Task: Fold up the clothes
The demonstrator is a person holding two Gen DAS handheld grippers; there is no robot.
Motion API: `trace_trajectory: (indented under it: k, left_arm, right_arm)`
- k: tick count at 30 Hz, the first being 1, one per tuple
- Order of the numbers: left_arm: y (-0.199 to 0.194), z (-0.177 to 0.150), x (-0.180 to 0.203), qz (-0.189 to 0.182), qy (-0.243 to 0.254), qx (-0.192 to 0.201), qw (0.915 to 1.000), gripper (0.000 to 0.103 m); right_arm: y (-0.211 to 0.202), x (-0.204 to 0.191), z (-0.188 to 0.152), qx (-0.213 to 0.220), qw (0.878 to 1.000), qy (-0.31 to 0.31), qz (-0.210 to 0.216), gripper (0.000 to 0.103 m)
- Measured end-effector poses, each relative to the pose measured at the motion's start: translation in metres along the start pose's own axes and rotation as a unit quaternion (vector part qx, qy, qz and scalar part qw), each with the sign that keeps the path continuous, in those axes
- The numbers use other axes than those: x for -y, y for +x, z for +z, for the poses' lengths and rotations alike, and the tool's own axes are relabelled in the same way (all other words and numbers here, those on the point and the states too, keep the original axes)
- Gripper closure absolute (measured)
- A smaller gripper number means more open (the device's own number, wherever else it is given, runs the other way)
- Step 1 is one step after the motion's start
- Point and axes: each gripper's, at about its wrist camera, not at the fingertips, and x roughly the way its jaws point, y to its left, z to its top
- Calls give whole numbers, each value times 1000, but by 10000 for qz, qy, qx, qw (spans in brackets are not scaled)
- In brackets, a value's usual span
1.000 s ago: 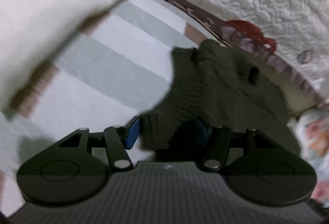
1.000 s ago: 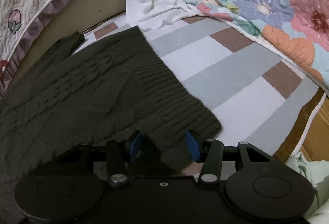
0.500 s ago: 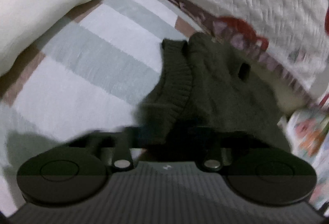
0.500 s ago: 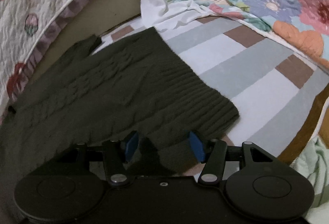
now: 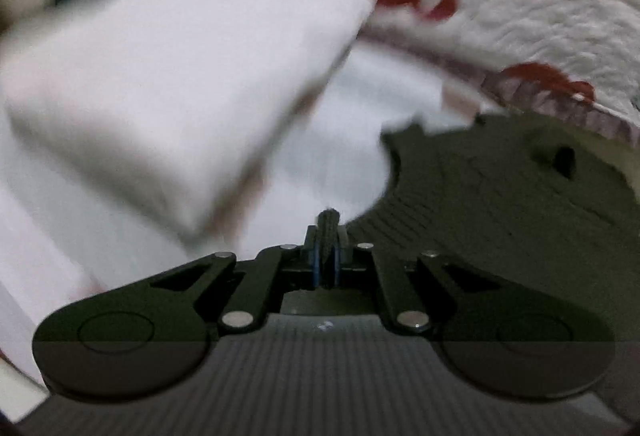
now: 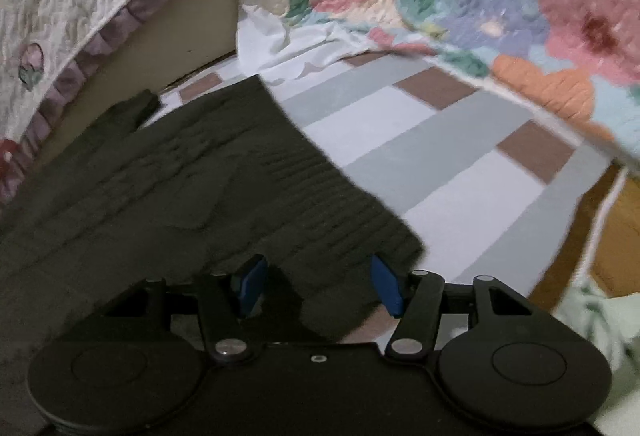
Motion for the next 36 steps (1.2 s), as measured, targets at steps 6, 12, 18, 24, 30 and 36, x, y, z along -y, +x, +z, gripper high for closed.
trace_trajectory:
  k: [6,12,18,24,30,36]
  left_arm:
    - [3,2,9,-313,-20,61,9995,96]
    - [6,1,4,-374,-223,6,9991,96]
    - [4,4,7,-300,-141,-26,9994,96]
    - [12,6,9,-296,3,-104,9995,92]
    - [-18,4,3,-791,-224,-523,9952,48]
    - [-23,-21,7,-1459,-958,-1513,9730,43]
  right_arm:
    - [3,20,0,-8,9959,902,-69,31]
    - [4,-3,17,260,9974,-399,534,95]
    - [-28,-7,39,879,9902,-1080,51,97]
    - [4,-5,8,251,9919,-1113,-555,97]
    - [-10,-8,17,381,9866,-1122,-1118,73]
    - [-38,-23,34,611,9937,-915,-211,66]
